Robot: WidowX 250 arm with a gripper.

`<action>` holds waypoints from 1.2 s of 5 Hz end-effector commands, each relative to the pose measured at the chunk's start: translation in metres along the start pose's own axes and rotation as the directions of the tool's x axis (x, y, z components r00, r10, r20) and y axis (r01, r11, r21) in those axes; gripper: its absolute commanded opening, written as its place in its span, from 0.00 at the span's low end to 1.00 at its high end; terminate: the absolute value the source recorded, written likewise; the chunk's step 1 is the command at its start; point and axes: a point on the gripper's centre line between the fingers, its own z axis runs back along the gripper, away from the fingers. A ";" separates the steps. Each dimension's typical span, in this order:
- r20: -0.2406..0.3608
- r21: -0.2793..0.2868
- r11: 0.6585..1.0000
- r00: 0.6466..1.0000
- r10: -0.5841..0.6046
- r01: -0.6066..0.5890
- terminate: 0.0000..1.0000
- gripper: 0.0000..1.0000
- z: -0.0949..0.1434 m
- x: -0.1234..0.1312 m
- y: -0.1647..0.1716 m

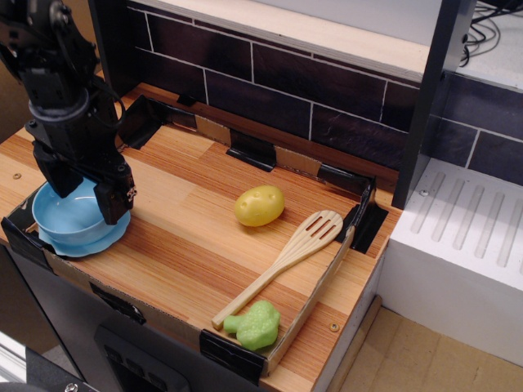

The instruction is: Take bowl off plate

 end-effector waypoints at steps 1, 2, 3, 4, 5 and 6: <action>0.022 -0.007 1.000 1.000 0.010 -0.009 0.00 0.00 0.002 0.006 0.000; 0.030 -0.008 0.999 0.999 0.036 -0.035 0.00 0.00 0.010 0.007 0.001; 0.023 -0.013 0.998 0.998 0.062 -0.061 0.00 0.00 0.019 0.009 0.001; 0.037 -0.026 0.997 0.996 0.076 -0.075 0.00 0.00 0.028 0.010 -0.001; 0.055 -0.037 0.991 0.990 0.128 -0.127 0.00 0.00 0.042 0.021 -0.007; 0.068 -0.041 0.975 0.973 0.221 -0.218 0.00 0.00 0.048 0.047 -0.013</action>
